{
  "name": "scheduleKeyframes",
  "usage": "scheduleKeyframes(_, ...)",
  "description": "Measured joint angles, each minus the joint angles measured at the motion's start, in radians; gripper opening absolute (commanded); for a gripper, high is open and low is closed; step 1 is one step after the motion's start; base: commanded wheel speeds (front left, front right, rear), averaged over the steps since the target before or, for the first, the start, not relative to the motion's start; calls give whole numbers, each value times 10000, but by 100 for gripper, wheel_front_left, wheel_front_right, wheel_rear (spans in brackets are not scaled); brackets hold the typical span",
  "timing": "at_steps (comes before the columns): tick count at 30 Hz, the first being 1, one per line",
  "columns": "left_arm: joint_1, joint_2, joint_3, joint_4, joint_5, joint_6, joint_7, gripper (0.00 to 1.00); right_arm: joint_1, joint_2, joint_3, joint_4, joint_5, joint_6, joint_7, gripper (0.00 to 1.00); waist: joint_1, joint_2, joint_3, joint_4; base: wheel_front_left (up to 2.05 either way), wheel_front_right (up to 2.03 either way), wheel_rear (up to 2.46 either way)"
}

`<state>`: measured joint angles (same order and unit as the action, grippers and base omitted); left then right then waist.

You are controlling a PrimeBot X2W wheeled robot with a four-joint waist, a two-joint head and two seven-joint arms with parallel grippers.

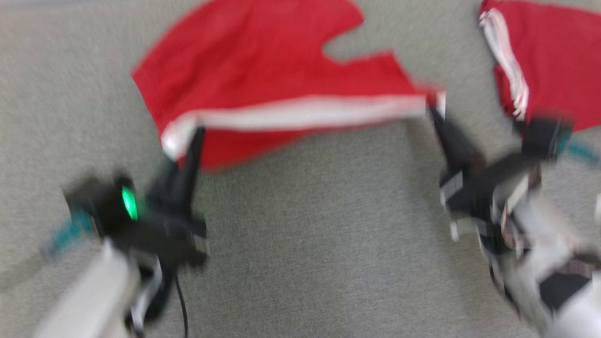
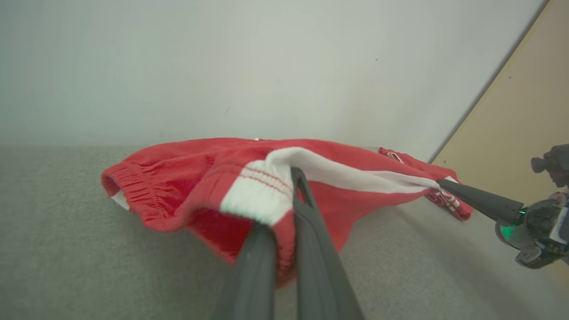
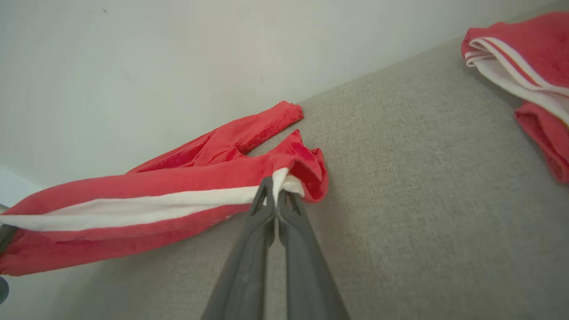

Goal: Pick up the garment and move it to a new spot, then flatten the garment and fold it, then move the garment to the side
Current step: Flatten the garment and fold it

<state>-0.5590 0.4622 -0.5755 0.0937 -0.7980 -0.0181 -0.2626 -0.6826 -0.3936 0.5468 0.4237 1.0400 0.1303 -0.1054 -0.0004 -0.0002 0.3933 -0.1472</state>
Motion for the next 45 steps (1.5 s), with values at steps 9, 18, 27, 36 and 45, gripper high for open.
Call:
scheduleKeyframes(9, 3979, -462, 121, -736, 965, 29, 0, 0, 4094, -589, -1118, -1534, 188, 2, 443, 0, 0, -1, -1341, -128, 0, 0, 0)
scheduleKeyframes(18, 5590, -418, 40, -899, 1720, -157, 2, 0, 7528, 56, -2857, -3139, -481, 2, 1363, 0, 2, -1, -2103, -12, 0, 0, 0)
scheduleKeyframes(27, 5618, -803, 161, -1083, 2370, -349, 0, 0, 7958, 1699, -4867, -4619, -844, 0, 2941, 0, 3, 1, -2446, 311, 0, 0, 0)
scheduleKeyframes(36, 4216, -1260, 255, -518, 2637, -711, 0, 0, 5282, 2614, -5712, -4125, -1883, 0, 4142, 0, 5, 2, -2454, 861, 0, 0, 0)
scheduleKeyframes(45, 2370, -2010, 1053, 1114, 2637, -947, 0, 0, 1372, 3122, -5519, -1425, -3183, 0, 4033, 0, 6, 3, -1853, 1483, 0, 0, 0)
